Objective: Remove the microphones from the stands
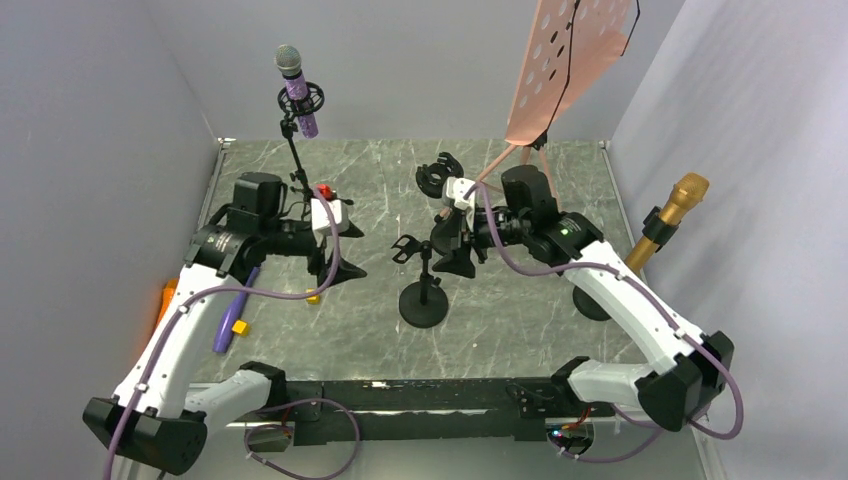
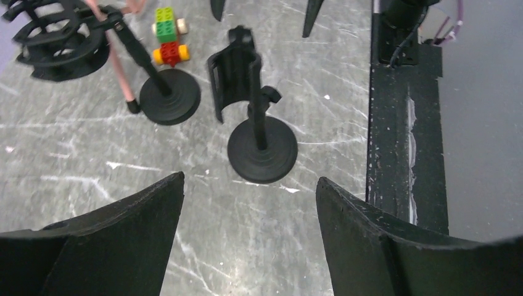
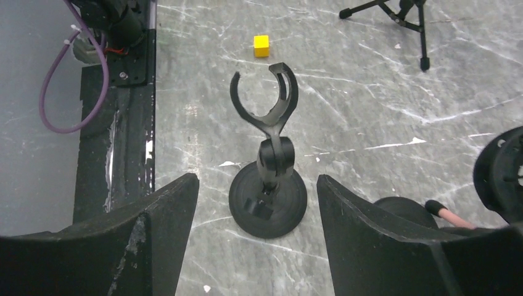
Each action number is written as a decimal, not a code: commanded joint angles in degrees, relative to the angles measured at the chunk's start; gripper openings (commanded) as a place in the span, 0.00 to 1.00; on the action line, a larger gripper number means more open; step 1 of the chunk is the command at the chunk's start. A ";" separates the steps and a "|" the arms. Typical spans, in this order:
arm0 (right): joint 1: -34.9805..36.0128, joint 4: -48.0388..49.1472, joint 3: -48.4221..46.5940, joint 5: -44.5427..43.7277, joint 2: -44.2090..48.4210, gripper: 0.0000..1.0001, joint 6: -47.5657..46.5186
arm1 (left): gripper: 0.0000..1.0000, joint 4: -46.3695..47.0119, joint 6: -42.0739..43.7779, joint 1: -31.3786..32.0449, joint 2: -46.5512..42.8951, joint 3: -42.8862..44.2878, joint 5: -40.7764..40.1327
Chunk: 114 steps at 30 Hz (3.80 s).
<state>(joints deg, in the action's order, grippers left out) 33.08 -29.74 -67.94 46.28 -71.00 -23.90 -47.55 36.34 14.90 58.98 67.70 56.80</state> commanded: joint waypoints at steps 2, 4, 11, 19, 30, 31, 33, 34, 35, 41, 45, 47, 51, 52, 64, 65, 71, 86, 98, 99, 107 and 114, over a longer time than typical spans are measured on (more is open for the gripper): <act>-0.30 -5.72 -0.67 -3.72 5.44 0.75 0.89 | 0.82 3.38 2.84 6.52 2.41 3.97 -1.28; -0.47 -5.96 1.73 -4.50 6.77 0.76 3.05 | 0.83 4.82 2.74 8.76 4.15 4.55 -1.67; -2.09 -5.68 8.82 -4.89 6.81 0.77 10.02 | 0.85 9.36 1.02 13.54 10.11 6.88 -5.60; -6.41 2.60 13.48 3.19 1.83 0.76 19.54 | 0.75 9.87 -0.55 14.58 14.76 8.97 -2.63; -7.42 8.70 14.43 11.52 -7.87 0.69 23.81 | 0.44 12.74 -5.28 14.63 16.39 7.61 1.49; -7.42 8.88 14.61 11.42 -8.74 0.69 23.81 | 0.42 13.04 -5.69 14.64 16.30 7.44 1.70; -7.42 9.84 14.94 11.58 -10.25 0.69 26.08 | 0.37 13.40 -6.19 14.62 16.10 6.94 2.07; -7.37 11.01 15.33 11.61 -10.76 0.68 27.29 | 0.33 13.59 -6.48 14.63 15.88 6.61 2.09; -7.41 12.45 15.75 11.74 -11.32 0.67 28.75 | 0.29 13.61 -6.69 14.62 15.76 6.37 2.01; -7.42 18.99 15.67 12.62 -14.21 0.46 33.04 | 0.08 13.99 -7.36 14.62 14.31 4.60 1.62; -7.42 15.98 13.32 11.86 -14.43 0.15 28.20 | 0.00 15.51 -9.50 14.63 13.25 3.48 1.03; -7.02 13.07 12.41 8.49 -13.54 0.07 23.08 | 0.00 16.24 -10.75 14.56 12.82 3.03 0.89; -0.72 8.38 13.03 -7.25 -8.84 0.03 5.88 | 0.00 17.73 -13.62 14.27 11.69 1.64 1.16; 1.36 9.96 14.25 -13.11 -7.44 0.01 3.48 | 0.00 18.27 -14.51 14.14 11.43 1.16 1.35; 10.92 44.39 27.59 -51.32 -2.25 0.00 -15.50 | 0.00 23.14 -21.30 11.21 8.51 -5.21 4.02; 10.95 44.41 27.15 -51.39 -1.70 0.01 -15.59 | 0.00 23.66 -21.54 10.87 8.24 -5.62 4.02; 10.08 23.60 18.88 -36.11 2.46 0.60 -13.92 | 0.00 25.81 -23.24 9.24 7.73 -6.88 4.39; -9.74 -3.54 3.89 2.47 -8.77 0.67 10.78 | 0.71 28.31 -26.24 8.58 8.33 -4.72 1.73; -12.85 15.86 7.31 13.26 -18.29 0.74 42.83 | 0.78 18.42 -17.70 6.29 5.66 -1.92 -2.96; -12.94 18.41 7.89 13.80 -19.01 0.74 45.94 | 0.78 18.68 -18.05 5.57 5.06 -2.45 -2.52; -13.01 19.93 7.96 10.28 -23.65 0.65 48.61 | 0.77 19.56 -20.21 1.33 2.53 -4.90 -0.41; -13.66 18.17 8.12 8.70 -20.20 0.69 45.16 | 0.99 21.14 -22.45 2.65 2.87 -6.90 -3.48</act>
<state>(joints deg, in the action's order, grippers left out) 20.12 -11.49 -59.68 56.12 -94.76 22.63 -28.18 16.53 16.01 61.95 61.47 54.94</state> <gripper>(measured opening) 0.673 0.889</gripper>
